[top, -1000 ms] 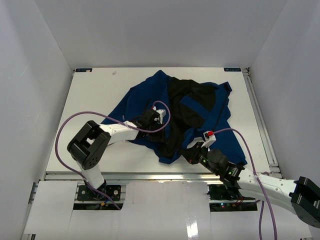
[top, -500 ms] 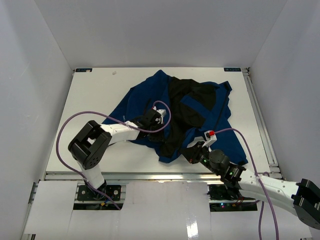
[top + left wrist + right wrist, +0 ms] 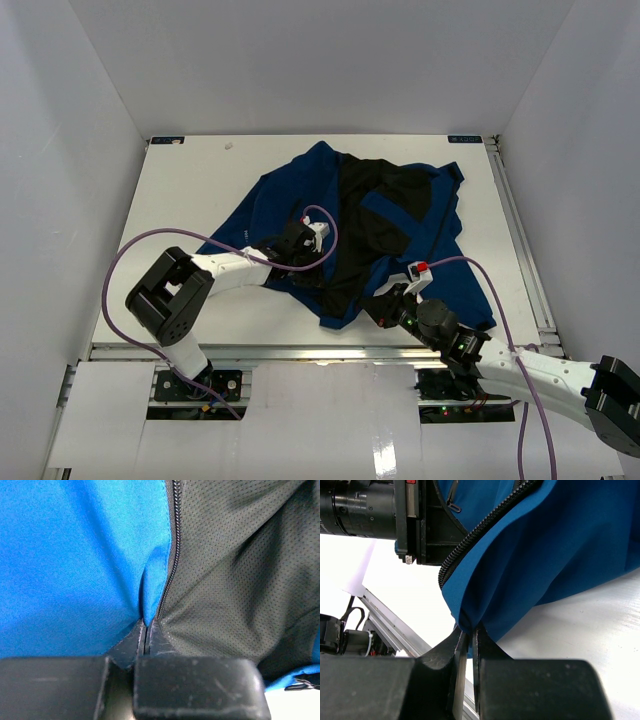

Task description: Zip up the jacket

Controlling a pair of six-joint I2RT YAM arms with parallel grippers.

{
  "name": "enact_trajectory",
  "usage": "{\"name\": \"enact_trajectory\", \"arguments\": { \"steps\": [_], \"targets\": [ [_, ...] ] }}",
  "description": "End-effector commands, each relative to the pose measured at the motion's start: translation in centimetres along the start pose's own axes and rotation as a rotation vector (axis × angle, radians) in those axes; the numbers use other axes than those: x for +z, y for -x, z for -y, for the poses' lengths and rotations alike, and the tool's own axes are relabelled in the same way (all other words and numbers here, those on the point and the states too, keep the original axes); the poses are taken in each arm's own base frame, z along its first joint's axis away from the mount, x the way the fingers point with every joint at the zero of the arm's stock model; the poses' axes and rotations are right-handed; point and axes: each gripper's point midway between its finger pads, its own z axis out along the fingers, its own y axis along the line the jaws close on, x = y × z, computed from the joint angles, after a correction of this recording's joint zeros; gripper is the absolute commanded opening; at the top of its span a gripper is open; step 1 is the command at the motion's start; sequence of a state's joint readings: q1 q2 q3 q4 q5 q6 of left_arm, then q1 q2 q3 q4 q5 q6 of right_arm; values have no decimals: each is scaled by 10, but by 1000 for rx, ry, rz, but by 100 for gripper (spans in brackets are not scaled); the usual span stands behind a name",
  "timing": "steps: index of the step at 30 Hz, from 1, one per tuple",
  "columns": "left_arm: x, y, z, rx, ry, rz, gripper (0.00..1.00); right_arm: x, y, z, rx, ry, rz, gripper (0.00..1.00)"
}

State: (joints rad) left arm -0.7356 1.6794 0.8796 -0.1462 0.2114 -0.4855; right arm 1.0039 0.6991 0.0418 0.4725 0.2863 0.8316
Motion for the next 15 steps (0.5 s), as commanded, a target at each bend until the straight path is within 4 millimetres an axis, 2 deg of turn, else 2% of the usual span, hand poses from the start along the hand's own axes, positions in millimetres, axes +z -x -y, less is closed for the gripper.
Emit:
{"name": "enact_trajectory", "arguments": {
  "steps": [1, 2, 4, 5, 6, 7, 9, 11, 13, 14, 15],
  "targets": [
    [-12, 9, 18, 18, -76, 32, 0, -46, -92, 120, -76, -221, -182, 8],
    [-13, 11, 20, 18, -81, 37, 4, -46, -92, 120, -76, -220, -182, 8],
    [-14, 13, 21, 20, -84, 41, 27, -46, -92, 120, -77, -219, -183, 8],
    [-14, 12, 22, 20, -90, 38, 27, -46, -92, 120, -77, -219, -183, 8],
    [-14, 13, 23, 22, -95, 39, 17, -46, -92, 120, -77, -219, -183, 8],
    [-14, 14, 24, 23, -99, 42, 2, -46, -92, 120, -77, -217, -183, 8],
    [-15, 15, 26, 22, -108, 49, 0, -46, -93, 120, -78, -215, -183, 8],
    [-16, 17, 28, 24, -118, 54, 5, -46, -93, 120, -78, -215, -185, 8],
    [-17, 19, 30, 28, -123, 59, 26, -46, -93, 120, -77, -213, -184, 8],
    [-17, 20, 30, 28, -123, 63, 26, -46, -93, 120, -77, -212, -185, 8],
    [-18, 21, 30, 28, -121, 68, 15, -46, -93, 120, -77, -211, -185, 8]
  ]
}}
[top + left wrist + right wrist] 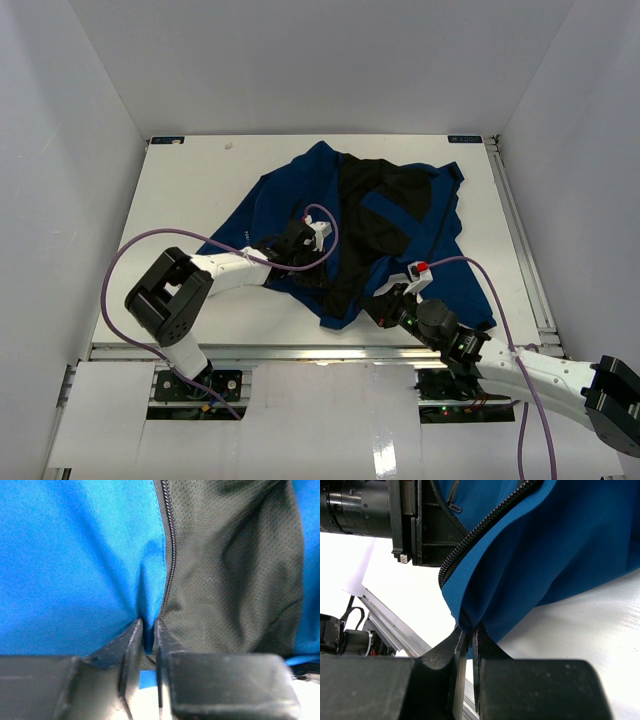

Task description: Zip up the jacket

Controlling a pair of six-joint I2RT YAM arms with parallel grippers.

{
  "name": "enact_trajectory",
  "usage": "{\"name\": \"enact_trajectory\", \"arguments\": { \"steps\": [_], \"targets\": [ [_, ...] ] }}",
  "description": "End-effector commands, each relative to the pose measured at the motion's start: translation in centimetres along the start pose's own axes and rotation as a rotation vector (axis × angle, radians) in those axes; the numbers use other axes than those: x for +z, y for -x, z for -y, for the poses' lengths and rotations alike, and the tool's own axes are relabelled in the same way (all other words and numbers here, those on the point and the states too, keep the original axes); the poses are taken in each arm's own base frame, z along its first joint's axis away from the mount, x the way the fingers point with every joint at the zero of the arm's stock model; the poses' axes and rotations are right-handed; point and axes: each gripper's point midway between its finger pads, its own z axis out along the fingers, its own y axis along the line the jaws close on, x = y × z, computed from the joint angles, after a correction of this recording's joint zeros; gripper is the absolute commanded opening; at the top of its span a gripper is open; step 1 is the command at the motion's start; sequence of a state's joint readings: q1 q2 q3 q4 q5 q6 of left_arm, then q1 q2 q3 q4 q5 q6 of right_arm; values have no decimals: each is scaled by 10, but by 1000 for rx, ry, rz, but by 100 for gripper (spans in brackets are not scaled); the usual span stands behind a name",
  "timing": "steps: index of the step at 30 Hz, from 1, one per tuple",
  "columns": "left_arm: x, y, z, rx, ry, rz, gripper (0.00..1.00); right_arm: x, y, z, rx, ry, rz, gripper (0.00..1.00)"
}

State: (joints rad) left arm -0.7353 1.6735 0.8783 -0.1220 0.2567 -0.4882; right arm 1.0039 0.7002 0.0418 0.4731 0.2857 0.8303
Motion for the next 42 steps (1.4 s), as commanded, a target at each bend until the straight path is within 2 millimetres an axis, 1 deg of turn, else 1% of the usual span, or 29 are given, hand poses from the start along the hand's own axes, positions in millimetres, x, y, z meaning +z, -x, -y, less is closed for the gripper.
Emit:
{"name": "enact_trajectory", "arguments": {
  "steps": [1, 2, 3, 4, 5, 7, 9, 10, 11, 13, 14, 15, 18, 20, 22, 25, 28, 29, 31, 33, 34, 36, 37, 38, 40, 41, 42],
  "targets": [
    [-15, 20, 20, 27, -67, 69, 5, -46, -94, 119, -76, -211, -185, 8],
    [-15, 20, 21, 28, -68, 70, 4, -46, -93, 119, -76, -210, -184, 8],
    [-15, 21, 21, 29, -69, 71, 6, -46, -93, 119, -76, -209, -183, 8],
    [-15, 21, 22, 29, -71, 72, 21, -46, -93, 119, -77, -209, -183, 8],
    [-16, 22, 22, 29, -72, 74, 30, -46, -93, 119, -77, -209, -183, 8],
    [-16, 24, 23, 33, -74, 80, 17, -46, -94, 120, -77, -210, -183, 8],
    [-17, 24, 23, 32, -73, 86, 0, -46, -93, 119, -76, -209, -181, 8],
    [-17, 24, 23, 32, -73, 88, 0, -46, -93, 119, -77, -209, -180, 8],
    [-18, 25, 23, 32, -72, 90, 7, -46, -93, 119, -77, -209, -182, 8],
    [-18, 26, 23, 35, -73, 96, 31, -46, -93, 120, -77, -211, -181, 8],
    [-19, 26, 24, 38, -78, 96, 31, -47, -94, 120, -77, -211, -183, 8],
    [-19, 26, 25, 40, -83, 98, 28, -47, -94, 120, -77, -211, -183, 8],
    [-21, 30, 29, 43, -97, 112, 11, -46, -93, 119, -77, -207, -183, 8],
    [-23, 32, 31, 45, -103, 116, 3, -46, -93, 119, -77, -206, -183, 8],
    [-25, 34, 33, 48, -108, 125, 0, -46, -93, 118, -77, -206, -184, 8],
    [-30, 36, 35, 59, -113, 141, 0, -46, -94, 119, -79, -210, -184, 8],
    [-45, 47, 39, 79, -119, 194, 0, -46, -91, 119, -80, -216, -176, 8],
    [-49, 50, 41, 85, -127, 209, 0, -44, -89, 117, -81, -212, -169, 8],
    [-60, 56, 48, 102, -169, 256, 0, -35, -77, 104, -93, -196, -146, 8],
    [-75, 65, 61, 129, -235, 330, 0, -26, -64, 93, -113, -194, -120, 8],
    [-86, 73, 70, 149, -271, 382, 0, -24, -63, 92, -128, -203, -126, 8],
    [-95, 71, 76, 167, -319, 412, 0, -7, -43, 68, -153, -170, -89, 8],
    [-101, 75, 82, 181, -347, 444, 0, -1, -36, 61, -183, -160, -80, 8],
    [-110, 76, 88, 200, -381, 472, 0, 6, -29, 49, -204, -135, -70, 8],
    [-121, 72, 97, 233, -440, 501, 0, 18, -15, 33, -234, -112, -43, 8],
    [-123, 70, 97, 238, -449, 509, 0, 24, -6, 24, -240, -99, -22, 8],
    [-125, 70, 95, 237, -447, 515, 0, 28, 0, 19, -248, -96, -11, 8]
  ]
}}
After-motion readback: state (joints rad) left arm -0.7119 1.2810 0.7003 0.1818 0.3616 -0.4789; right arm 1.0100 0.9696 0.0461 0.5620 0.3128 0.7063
